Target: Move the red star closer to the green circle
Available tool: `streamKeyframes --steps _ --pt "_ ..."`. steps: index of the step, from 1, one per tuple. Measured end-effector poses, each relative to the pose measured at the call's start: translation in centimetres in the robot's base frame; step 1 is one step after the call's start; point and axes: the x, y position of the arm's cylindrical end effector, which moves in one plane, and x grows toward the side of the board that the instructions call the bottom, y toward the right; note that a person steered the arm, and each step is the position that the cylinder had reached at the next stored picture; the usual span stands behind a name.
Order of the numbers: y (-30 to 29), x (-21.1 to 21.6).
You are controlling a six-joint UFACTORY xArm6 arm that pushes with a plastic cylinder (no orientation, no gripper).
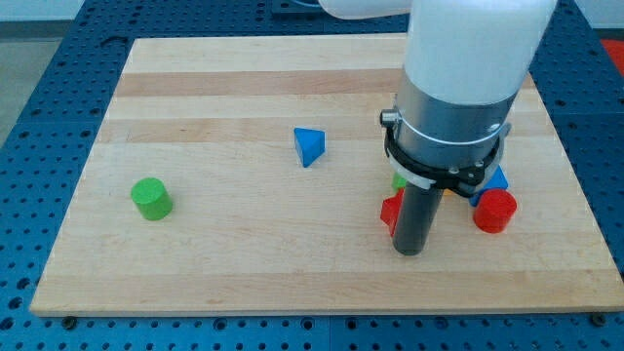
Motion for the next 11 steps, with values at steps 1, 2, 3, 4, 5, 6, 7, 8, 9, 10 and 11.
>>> streamKeyframes --steps 1,2,3,4,5,6,7,8,9,10,11 --pt "2.4 0.8" --pt "5.0 -0.1" --pt "5.7 -2.8" --pt "2.7 -3.2" --pt "-2.1 -3.8" --pt "-7.3 -4.4" --pt "-9.9 -4.9" --pt "-13.2 -5.0" --pt "-13.4 -4.9" --pt "-11.7 -3.5" --pt "-12.9 -3.4"
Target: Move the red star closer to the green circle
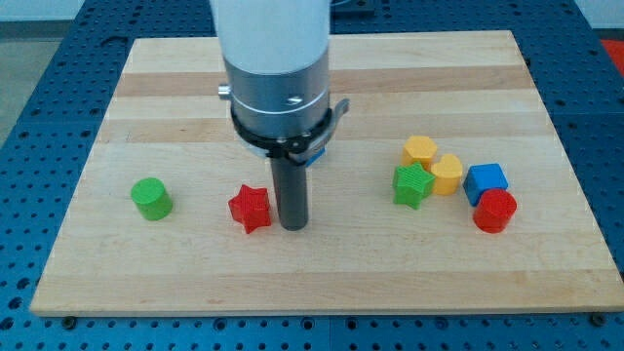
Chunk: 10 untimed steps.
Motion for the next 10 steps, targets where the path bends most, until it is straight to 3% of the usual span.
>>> streamKeyframes --steps 3,6,10 --pt "-5.6 -2.8" --pt "-1.9 1.0" --pt "-7.6 -0.4"
